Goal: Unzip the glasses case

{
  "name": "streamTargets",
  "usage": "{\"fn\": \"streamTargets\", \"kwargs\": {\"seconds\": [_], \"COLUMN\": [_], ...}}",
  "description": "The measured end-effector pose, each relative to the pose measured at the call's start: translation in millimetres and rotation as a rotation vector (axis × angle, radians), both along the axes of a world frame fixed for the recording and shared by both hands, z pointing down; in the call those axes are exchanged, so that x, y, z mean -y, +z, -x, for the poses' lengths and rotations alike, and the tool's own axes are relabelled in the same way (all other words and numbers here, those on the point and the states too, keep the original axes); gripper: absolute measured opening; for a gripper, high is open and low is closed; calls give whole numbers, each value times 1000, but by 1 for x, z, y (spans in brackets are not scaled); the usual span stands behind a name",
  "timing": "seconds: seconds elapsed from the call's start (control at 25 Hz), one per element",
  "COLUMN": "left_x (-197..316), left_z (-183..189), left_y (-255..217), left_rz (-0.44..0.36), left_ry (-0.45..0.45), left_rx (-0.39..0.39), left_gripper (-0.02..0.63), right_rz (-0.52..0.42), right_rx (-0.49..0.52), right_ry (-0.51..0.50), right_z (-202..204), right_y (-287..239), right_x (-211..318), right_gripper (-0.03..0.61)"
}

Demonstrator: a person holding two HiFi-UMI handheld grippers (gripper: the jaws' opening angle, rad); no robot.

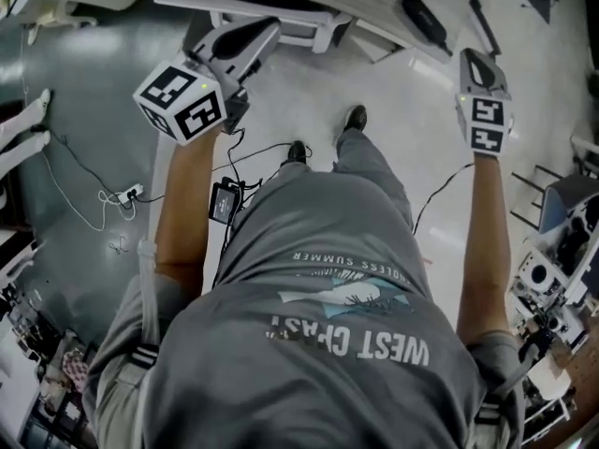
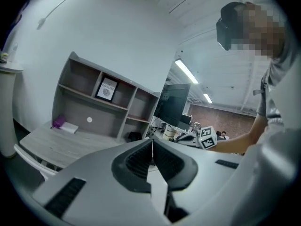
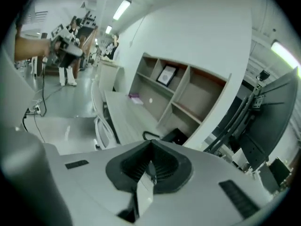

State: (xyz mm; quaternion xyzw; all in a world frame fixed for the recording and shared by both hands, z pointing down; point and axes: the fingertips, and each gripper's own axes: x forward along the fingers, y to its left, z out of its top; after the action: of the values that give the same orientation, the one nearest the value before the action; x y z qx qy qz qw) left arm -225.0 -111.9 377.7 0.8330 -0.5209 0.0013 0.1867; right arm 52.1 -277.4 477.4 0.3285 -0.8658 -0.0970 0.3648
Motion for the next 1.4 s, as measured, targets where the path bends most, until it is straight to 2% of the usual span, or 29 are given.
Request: {"fn": "streamTargets", "kwargs": {"seconds": [0.08, 0.16, 0.36, 0.48, 0.56, 0.76, 1.0, 1.4], "left_x": [-4, -7, -19, -27, -30, -50, -60, -67], "left_z": [-7, -16, -35, -45, -51, -62, -73, -81], "left_y": [-10, -20, -39, -48, -53, -59, -68, -67], "left_rz": [-27, -52, -114, -144, -167, -187, -208, -207], "left_ry": [27, 54, 121, 159, 183, 206, 237, 253], "left_rx": [26, 64, 145, 163, 169, 190, 178, 176], "left_gripper": [0, 0, 0, 0, 0, 0, 0, 0], "right_rz": [-7, 26, 203, 212, 190, 160, 143, 154], "right_rx": [79, 193, 568, 670, 690, 648, 685, 689], "right_ry": [-24, -33, 14, 15, -4, -63, -37, -11], "right_z": [18, 32, 47, 51, 56, 66, 56, 44], "right_y": [-37, -69, -130, -160, -176, -191, -208, -203], "right_x": [-31, -59, -114, -142, -159, -198, -214, -221], "right_gripper": [8, 8, 8, 8, 8, 6, 6, 6]}}
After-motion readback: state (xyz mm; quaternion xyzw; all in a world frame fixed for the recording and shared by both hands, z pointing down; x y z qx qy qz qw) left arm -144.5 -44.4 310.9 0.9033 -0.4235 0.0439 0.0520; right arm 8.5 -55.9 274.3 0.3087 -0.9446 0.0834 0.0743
